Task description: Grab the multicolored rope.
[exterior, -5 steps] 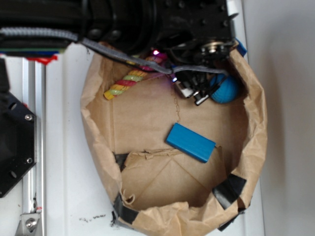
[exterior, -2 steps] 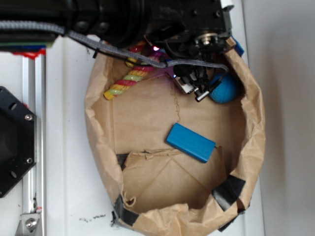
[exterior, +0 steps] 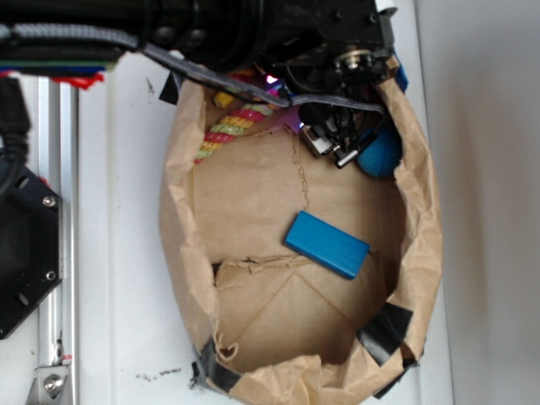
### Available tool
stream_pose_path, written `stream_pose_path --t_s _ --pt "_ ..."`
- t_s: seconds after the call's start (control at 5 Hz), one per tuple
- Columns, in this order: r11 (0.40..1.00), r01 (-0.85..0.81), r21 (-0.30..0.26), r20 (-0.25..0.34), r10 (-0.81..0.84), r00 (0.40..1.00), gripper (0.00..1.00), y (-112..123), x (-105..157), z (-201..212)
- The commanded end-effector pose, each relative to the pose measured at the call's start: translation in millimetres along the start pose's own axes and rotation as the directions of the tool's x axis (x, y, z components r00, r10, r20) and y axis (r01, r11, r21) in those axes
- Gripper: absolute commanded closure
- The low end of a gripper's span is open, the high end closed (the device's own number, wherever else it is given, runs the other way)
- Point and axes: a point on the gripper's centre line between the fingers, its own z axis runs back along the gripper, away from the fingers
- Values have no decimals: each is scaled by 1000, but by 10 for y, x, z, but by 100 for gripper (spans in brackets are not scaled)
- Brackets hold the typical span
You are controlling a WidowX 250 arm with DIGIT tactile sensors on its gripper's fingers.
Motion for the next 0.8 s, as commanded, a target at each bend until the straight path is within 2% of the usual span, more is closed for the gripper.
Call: stream_pose_path --t_s 0.0,0.4,0.6 --pt "996 30 -89 95 -22 995 0 62 144 19" --pt "992 69 -106 106 -58 993 0 45 116 17" --pt "988 96 -119 91 -86 992 0 33 120 8"
